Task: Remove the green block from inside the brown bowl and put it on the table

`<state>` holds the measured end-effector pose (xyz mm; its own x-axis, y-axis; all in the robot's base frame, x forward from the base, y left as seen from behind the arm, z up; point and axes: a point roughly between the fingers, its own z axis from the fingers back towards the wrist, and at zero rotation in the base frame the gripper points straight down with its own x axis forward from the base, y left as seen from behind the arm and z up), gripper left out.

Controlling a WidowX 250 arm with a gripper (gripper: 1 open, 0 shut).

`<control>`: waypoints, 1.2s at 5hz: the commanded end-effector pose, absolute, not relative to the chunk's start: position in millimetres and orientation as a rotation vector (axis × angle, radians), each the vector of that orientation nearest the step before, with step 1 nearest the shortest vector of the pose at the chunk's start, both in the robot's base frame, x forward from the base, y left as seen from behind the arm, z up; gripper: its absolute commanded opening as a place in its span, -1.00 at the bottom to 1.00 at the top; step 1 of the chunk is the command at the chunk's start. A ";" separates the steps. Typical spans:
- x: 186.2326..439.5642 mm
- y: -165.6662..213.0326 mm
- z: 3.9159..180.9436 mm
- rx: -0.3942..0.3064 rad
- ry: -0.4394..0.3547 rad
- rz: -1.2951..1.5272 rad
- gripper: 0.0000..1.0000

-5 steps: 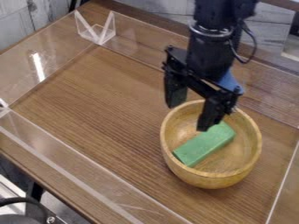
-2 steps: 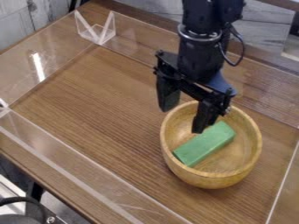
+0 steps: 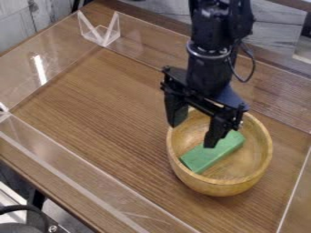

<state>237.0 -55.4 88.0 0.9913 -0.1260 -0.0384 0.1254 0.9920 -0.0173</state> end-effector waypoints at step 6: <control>263.5 -90.9 102.1 -0.030 -0.043 -0.221 1.00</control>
<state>256.6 -88.7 90.1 0.9775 -0.2108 -0.0010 0.2107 0.9772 -0.0260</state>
